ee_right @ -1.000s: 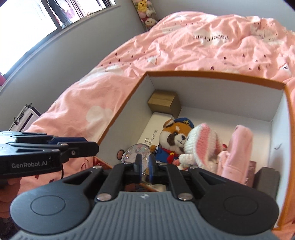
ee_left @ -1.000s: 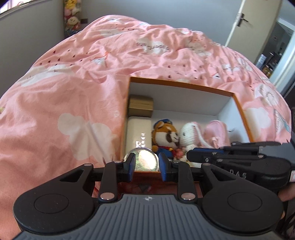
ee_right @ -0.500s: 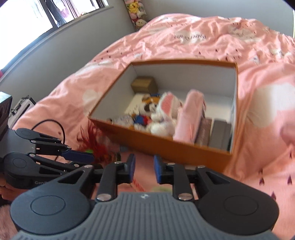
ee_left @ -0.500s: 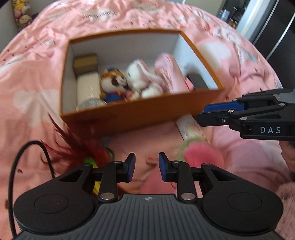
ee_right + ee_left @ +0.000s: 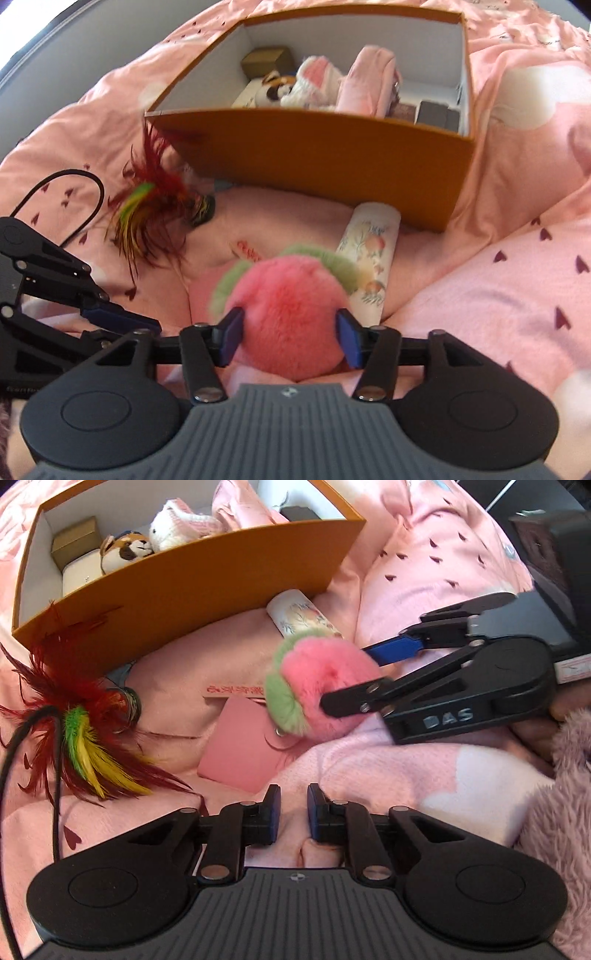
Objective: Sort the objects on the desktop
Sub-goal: 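Withdraw both tools from the box toward the pompom and pink items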
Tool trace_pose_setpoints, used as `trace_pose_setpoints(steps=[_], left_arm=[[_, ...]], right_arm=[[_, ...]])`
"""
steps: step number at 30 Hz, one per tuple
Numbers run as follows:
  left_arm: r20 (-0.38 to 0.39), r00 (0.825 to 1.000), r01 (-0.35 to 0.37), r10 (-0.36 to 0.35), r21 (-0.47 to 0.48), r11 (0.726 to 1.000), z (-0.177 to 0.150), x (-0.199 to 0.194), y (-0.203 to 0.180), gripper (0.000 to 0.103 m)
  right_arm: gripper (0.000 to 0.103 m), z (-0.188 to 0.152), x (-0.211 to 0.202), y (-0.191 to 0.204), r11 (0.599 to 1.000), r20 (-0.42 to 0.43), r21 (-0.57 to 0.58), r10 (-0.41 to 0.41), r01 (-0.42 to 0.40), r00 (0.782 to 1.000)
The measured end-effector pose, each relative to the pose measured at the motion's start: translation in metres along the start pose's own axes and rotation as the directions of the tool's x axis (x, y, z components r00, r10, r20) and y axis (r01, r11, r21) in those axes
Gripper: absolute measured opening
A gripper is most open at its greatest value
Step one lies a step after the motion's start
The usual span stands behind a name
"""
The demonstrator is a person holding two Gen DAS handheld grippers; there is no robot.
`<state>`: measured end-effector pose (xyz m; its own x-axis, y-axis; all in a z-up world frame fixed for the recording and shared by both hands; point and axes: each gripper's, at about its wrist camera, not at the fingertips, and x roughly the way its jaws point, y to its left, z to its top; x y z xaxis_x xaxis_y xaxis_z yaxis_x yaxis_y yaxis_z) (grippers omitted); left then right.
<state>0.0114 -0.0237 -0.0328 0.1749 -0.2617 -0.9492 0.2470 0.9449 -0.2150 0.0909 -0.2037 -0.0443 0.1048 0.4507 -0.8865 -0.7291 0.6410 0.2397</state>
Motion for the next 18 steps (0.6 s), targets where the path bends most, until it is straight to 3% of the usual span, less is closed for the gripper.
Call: trace_pose_setpoints(steps=[6,7,11,12,13,14,16,18], left_arm=[[0.003,1.0,-0.012,0.012,-0.015,1.0,-0.001,0.002,-0.003,0.016],[0.006,1.0,-0.014,0.014,-0.016,1.0,0.0,0.002,-0.002,0.016],[0.046,0.998,-0.034,0.036,-0.038,0.999,0.006,-0.003,0.006,0.018],[0.058,0.997,-0.039,0.042,-0.049,0.998,0.008,-0.004,0.009,0.021],[0.069,0.996,-0.052,0.056,-0.059,0.997,0.01,-0.004,0.012,0.024],[0.075,0.994,-0.074,0.079,-0.067,0.995,0.013,-0.003,0.015,0.025],[0.083,0.988,-0.128,0.133,-0.059,0.99,0.019,0.002,0.017,0.032],[0.062,0.989,-0.134,0.135,-0.028,0.991,0.026,0.012,0.019,0.04]], right_arm=[[0.057,-0.004,0.021,-0.004,0.999,-0.039,0.027,0.035,-0.034,0.999],[0.047,-0.004,0.024,-0.005,0.999,-0.04,0.039,0.034,-0.033,0.999],[0.036,-0.004,0.021,-0.005,0.999,-0.007,0.048,0.016,-0.015,1.0],[0.028,-0.003,0.019,-0.004,0.999,0.009,0.051,0.001,-0.002,1.0],[0.008,-0.003,0.015,-0.005,0.998,0.027,0.056,-0.016,0.014,1.0],[0.002,-0.003,0.012,-0.004,0.997,0.045,0.059,-0.043,0.041,0.998],[0.002,-0.002,0.008,-0.006,0.994,0.06,0.069,-0.091,0.087,0.994],[0.002,-0.001,0.009,-0.012,0.992,0.047,0.09,-0.088,0.083,0.995]])
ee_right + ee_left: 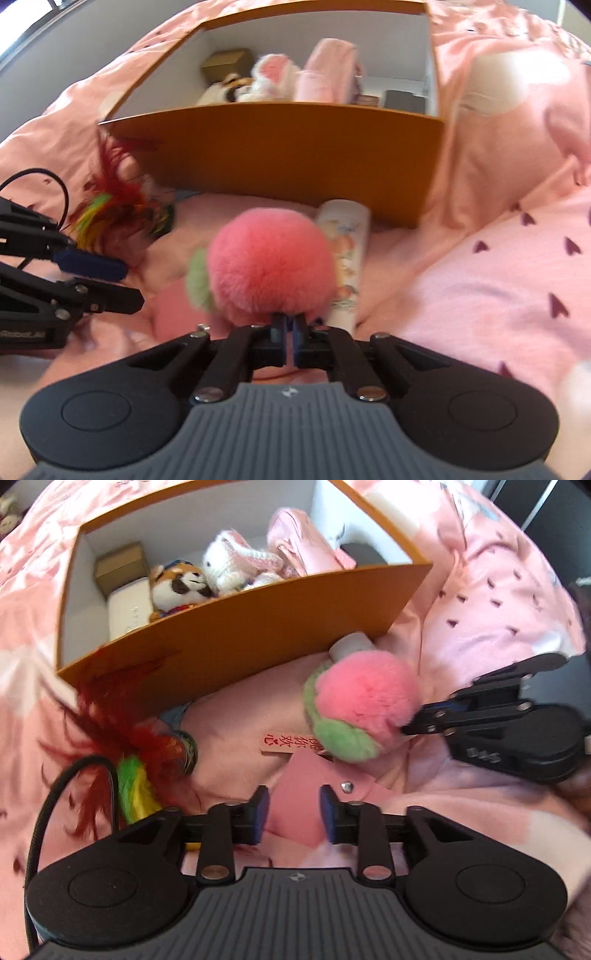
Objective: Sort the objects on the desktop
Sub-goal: 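Withdraw both tools from the box toward the pompom and pink items, then grasp the pink brush with the left tool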
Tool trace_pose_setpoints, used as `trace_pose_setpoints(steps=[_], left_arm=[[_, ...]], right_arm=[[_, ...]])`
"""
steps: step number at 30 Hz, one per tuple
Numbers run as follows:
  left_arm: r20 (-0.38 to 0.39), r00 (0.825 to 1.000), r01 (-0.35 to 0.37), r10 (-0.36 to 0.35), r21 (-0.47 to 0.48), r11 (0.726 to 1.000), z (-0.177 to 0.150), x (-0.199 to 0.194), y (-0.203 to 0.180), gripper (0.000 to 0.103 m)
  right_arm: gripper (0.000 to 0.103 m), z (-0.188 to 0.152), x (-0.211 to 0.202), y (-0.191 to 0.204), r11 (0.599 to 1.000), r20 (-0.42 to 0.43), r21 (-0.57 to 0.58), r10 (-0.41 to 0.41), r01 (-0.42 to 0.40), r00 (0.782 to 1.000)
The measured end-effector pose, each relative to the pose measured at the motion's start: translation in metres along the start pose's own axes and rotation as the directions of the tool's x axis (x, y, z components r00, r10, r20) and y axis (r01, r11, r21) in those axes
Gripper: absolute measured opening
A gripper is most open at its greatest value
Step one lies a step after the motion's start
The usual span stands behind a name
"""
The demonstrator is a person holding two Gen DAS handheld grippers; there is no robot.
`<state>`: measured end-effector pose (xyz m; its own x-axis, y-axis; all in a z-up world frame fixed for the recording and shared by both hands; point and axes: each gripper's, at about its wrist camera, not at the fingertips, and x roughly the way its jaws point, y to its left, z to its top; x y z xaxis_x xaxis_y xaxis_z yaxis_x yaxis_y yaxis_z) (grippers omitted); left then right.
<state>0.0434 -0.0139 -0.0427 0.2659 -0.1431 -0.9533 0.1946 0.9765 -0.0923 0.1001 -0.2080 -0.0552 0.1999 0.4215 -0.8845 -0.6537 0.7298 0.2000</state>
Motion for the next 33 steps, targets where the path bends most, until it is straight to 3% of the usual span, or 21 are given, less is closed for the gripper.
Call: trace_pose_setpoints(steps=[3,11,14,15,16,21,24,28,29,31,33], left_arm=[[-0.029,0.999,0.018,-0.017,0.039,0.999,0.009,0.017,0.003,0.052],[-0.055,0.993,0.102,-0.101,0.005,0.995,0.015,0.051,0.014,0.054],[-0.051,0.992,0.117,-0.118,-0.021,0.993,0.015,0.055,0.019,0.047],[-0.047,0.993,0.104,-0.105,-0.026,0.994,0.015,0.054,0.02,0.032],[-0.044,0.995,0.086,-0.087,-0.023,0.996,0.014,0.054,0.021,0.023],[0.013,0.998,0.058,-0.058,-0.02,0.998,0.007,0.044,0.021,0.0],[0.039,0.992,0.119,-0.118,-0.024,0.993,0.0,0.034,0.02,0.0],[0.039,0.998,0.05,-0.048,-0.045,0.998,-0.004,0.023,0.022,0.0],[0.024,0.998,0.063,-0.062,-0.057,0.996,-0.005,0.021,0.024,0.0],[-0.005,0.994,0.11,-0.111,-0.075,0.991,-0.006,0.02,0.027,0.0],[-0.036,0.99,0.13,-0.133,-0.079,0.988,-0.011,0.019,0.027,0.0]], right_arm=[[0.007,-0.001,-0.001,-0.003,1.0,-0.006,0.004,0.031,-0.031,1.0],[0.01,-0.001,0.003,-0.002,0.999,-0.018,0.013,0.046,-0.046,0.999],[0.012,-0.001,0.004,-0.001,0.999,-0.019,0.011,0.047,-0.047,0.999],[0.012,-0.001,0.004,-0.002,0.999,-0.019,0.012,0.048,-0.047,0.999],[0.012,-0.001,0.004,-0.002,0.999,-0.019,0.012,0.048,-0.048,0.999],[0.014,-0.001,0.004,-0.002,0.999,-0.015,0.013,0.046,-0.046,0.999],[0.014,0.0,0.004,-0.003,0.999,-0.013,0.015,0.05,-0.049,0.999],[0.018,0.002,0.004,-0.005,0.989,-0.039,0.034,0.145,-0.143,0.989],[0.02,0.002,0.006,-0.006,0.981,-0.061,0.045,0.193,-0.191,0.979],[0.036,0.002,0.012,-0.003,0.974,-0.102,0.038,0.224,-0.221,0.969],[0.036,0.003,0.02,0.001,0.977,-0.133,0.019,0.214,-0.214,0.968]])
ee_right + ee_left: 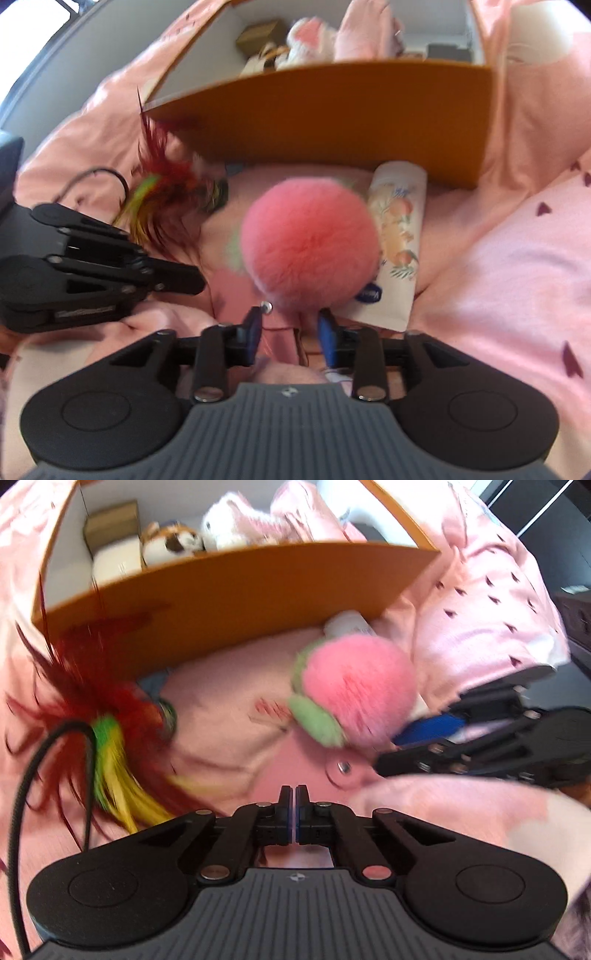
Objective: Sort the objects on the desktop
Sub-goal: 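Grasp the pink brush with the left tool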
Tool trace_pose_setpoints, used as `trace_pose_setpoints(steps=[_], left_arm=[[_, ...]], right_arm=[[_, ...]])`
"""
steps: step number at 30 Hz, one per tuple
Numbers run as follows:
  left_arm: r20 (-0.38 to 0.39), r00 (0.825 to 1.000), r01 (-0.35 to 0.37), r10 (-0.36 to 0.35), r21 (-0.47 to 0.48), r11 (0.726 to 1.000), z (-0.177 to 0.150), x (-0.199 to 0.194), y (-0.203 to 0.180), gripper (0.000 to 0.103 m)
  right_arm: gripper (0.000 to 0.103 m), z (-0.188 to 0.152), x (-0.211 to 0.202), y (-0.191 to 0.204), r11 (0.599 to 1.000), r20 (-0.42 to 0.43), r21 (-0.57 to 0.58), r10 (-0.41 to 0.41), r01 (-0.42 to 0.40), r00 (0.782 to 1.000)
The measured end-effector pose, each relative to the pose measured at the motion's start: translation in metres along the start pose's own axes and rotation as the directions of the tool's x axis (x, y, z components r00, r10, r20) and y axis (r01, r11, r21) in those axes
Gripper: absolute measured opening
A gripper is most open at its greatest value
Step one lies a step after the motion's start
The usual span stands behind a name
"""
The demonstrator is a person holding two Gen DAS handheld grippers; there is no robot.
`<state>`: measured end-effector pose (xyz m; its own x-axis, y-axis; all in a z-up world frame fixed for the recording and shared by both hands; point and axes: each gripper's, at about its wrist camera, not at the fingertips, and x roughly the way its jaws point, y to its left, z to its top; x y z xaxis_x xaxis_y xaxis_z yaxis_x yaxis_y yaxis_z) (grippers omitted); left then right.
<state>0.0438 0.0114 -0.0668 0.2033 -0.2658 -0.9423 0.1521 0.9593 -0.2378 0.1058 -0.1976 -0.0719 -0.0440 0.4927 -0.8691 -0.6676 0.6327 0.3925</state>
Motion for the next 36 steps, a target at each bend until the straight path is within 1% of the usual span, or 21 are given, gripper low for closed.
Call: trace_pose_setpoints(steps=[3,5,6,9,10,11,12,13,14,16,17,19,22,26,30,32,34,36], left_arm=[[-0.032,0.999,-0.007,0.007,0.013,1.0,-0.004,0.004,-0.007,0.0],[-0.036,0.999,-0.018,0.018,0.0,1.0,-0.011,0.004,-0.014,0.0],[-0.036,0.999,-0.02,0.02,-0.008,1.0,-0.015,0.0,-0.011,0.0],[-0.034,0.999,-0.034,0.033,-0.024,0.999,-0.017,0.001,-0.012,0.0],[-0.033,0.999,-0.039,0.038,-0.029,0.999,-0.017,0.001,-0.012,0.0],[-0.03,0.999,-0.043,0.042,-0.034,0.998,-0.017,0.0,-0.013,0.0],[-0.027,0.999,-0.047,0.046,-0.04,0.998,-0.018,-0.001,-0.013,0.0],[-0.024,0.999,-0.048,0.047,-0.047,0.998,-0.017,-0.003,-0.011,0.0],[-0.019,0.999,-0.047,0.046,-0.055,0.997,-0.017,-0.005,-0.011,0.0],[-0.006,0.999,-0.042,0.041,-0.082,0.996,-0.017,-0.012,-0.007,0.003],[-0.001,0.999,-0.038,0.038,-0.094,0.995,-0.017,-0.015,-0.006,0.004],[0.011,1.0,-0.026,0.028,-0.125,0.992,-0.016,-0.022,0.0,0.005],[0.052,0.999,-0.006,0.015,-0.173,0.985,-0.014,-0.035,0.007,0.009],[0.122,0.992,0.006,0.024,-0.24,0.971,-0.012,-0.056,0.017,0.012],[0.191,0.981,0.029,0.031,-0.306,0.952,-0.007,-0.07,0.025,0.016],[0.217,0.976,0.04,0.035,-0.335,0.941,-0.005,-0.072,0.028,0.018],[0.229,0.973,0.054,0.034,-0.369,0.928,-0.002,-0.07,0.031,0.019],[0.243,0.97,0.076,0.027,-0.403,0.912,0.0,-0.07,0.035,0.02]], right_arm=[[0.039,0.003,0.015,-0.004,0.999,-0.06,0.02,0.038,-0.037,0.997],[0.044,0.004,0.025,-0.007,0.998,-0.098,0.039,0.06,-0.057,0.993],[0.047,0.005,0.03,-0.009,0.997,-0.114,0.048,0.069,-0.064,0.991],[0.05,0.007,0.046,-0.014,0.991,-0.154,0.085,0.117,-0.105,0.981],[0.051,0.007,0.05,-0.016,0.987,-0.164,0.102,0.143,-0.127,0.976],[0.049,0.007,0.053,-0.017,0.982,-0.17,0.116,0.168,-0.15,0.971],[0.043,0.006,0.053,-0.017,0.98,-0.166,0.119,0.18,-0.161,0.97],[0.038,0.005,0.05,-0.015,0.981,-0.158,0.108,0.176,-0.16,0.972],[0.036,0.005,0.047,-0.012,0.982,-0.147,0.092,0.176,-0.163,0.973],[0.025,0.003,0.037,-0.007,0.983,-0.115,0.067,0.175,-0.168,0.978],[0.024,0.002,0.031,-0.002,0.985,-0.097,0.048,0.17,-0.166,0.981],[0.017,0.002,0.02,0.006,0.985,-0.058,0.022,0.169,-0.168,0.984],[0.014,0.005,0.003,0.018,0.988,0.005,-0.017,0.154,-0.153,0.988],[0.013,0.015,-0.015,0.041,0.993,0.106,-0.088,0.094,-0.084,0.99],[0.012,0.026,-0.029,0.055,0.993,0.218,-0.117,0.017,0.009,0.976],[0.012,0.029,-0.027,0.062,0.99,0.259,-0.133,-0.019,0.055,0.966],[0.012,0.03,-0.018,0.071,0.978,0.263,-0.177,-0.064,0.113,0.963],[0.012,0.028,-0.014,0.074,0.971,0.236,-0.21,-0.065,0.116,0.97]])
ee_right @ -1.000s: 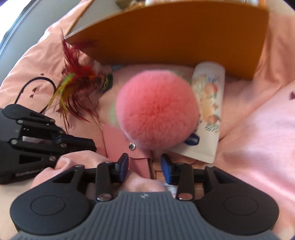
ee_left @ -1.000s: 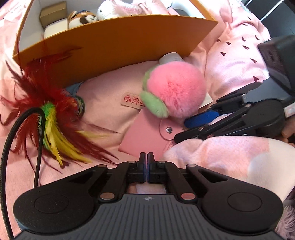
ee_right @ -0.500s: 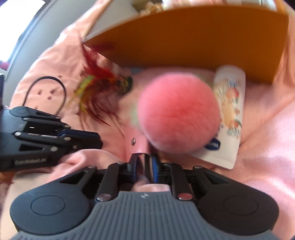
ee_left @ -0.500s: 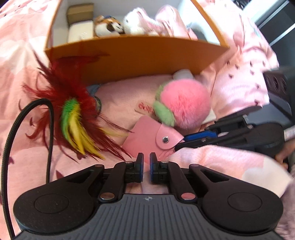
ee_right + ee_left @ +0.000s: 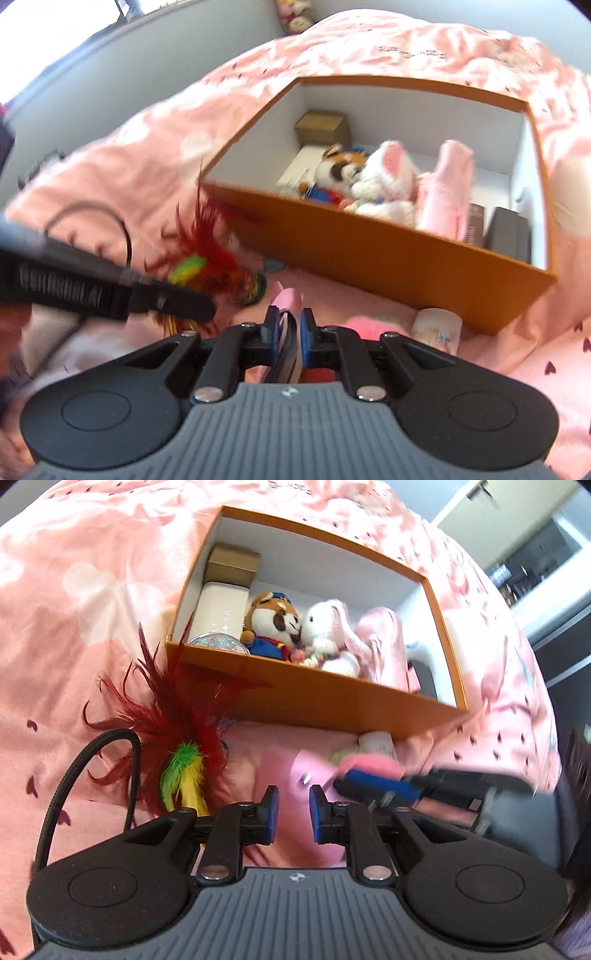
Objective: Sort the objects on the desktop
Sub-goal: 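Grasp the pink brush with the left tool, then grasp the white lotion tube with the right tool while the left tool lifts the pink brush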
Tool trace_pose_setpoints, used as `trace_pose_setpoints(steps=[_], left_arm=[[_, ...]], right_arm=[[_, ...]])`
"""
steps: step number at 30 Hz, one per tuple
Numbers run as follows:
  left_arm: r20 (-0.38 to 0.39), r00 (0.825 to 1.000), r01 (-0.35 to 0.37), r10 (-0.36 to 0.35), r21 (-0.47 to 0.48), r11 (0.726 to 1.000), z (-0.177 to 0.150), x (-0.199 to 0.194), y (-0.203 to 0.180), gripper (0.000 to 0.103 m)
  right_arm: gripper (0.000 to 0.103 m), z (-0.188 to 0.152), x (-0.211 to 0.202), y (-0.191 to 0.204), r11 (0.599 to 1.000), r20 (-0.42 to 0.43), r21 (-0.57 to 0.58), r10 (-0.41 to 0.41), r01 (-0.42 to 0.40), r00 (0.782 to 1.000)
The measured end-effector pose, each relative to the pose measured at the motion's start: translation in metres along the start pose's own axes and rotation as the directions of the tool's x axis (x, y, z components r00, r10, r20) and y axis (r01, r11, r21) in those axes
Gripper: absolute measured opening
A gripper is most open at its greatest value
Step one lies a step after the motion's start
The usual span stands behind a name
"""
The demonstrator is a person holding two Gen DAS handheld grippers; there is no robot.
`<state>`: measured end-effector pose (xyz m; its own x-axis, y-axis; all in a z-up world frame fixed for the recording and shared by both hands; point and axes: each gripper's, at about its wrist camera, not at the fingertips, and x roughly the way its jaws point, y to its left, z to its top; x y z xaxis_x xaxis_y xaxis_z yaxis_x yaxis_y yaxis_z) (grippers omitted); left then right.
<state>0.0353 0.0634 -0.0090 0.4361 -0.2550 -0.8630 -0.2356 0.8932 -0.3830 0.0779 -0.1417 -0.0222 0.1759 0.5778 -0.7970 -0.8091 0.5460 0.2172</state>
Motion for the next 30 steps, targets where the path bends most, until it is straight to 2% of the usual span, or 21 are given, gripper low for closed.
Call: trace_pose_setpoints(steps=[5,10,15,19,22,27,30], left_arm=[[-0.056,0.998,0.014,-0.018,-0.066,0.998,0.001,0.019,0.004,0.027],[-0.101,0.995,-0.008,-0.005,-0.123,0.992,-0.007,0.026,0.007,0.034],[-0.158,0.987,-0.043,0.02,-0.144,0.989,-0.016,0.036,0.009,0.036],[-0.18,0.984,-0.044,0.014,-0.161,0.986,-0.021,0.041,0.011,0.036],[-0.18,0.983,-0.047,0.018,-0.158,0.986,-0.022,0.042,0.01,0.036],[-0.195,0.98,-0.063,0.033,-0.149,0.987,-0.025,0.049,0.008,0.042],[-0.206,0.978,-0.069,0.038,-0.146,0.987,-0.027,0.054,0.006,0.043]], right_arm=[[0.014,0.001,-0.005,-0.015,0.995,-0.05,0.045,0.092,-0.09,0.995],[0.014,-0.007,0.006,-0.014,0.967,-0.116,0.123,0.238,-0.224,0.964],[0.018,-0.013,0.001,-0.012,0.965,-0.13,0.13,0.245,-0.229,0.961],[0.021,-0.018,-0.008,-0.011,0.967,-0.133,0.113,0.242,-0.228,0.961],[0.027,-0.019,-0.023,-0.017,0.973,-0.099,0.118,0.212,-0.2,0.972],[0.027,-0.02,-0.053,-0.041,0.983,-0.019,0.162,0.093,-0.089,0.995],[0.028,-0.02,-0.064,-0.063,0.973,0.018,0.231,0.006,-0.009,1.0]])
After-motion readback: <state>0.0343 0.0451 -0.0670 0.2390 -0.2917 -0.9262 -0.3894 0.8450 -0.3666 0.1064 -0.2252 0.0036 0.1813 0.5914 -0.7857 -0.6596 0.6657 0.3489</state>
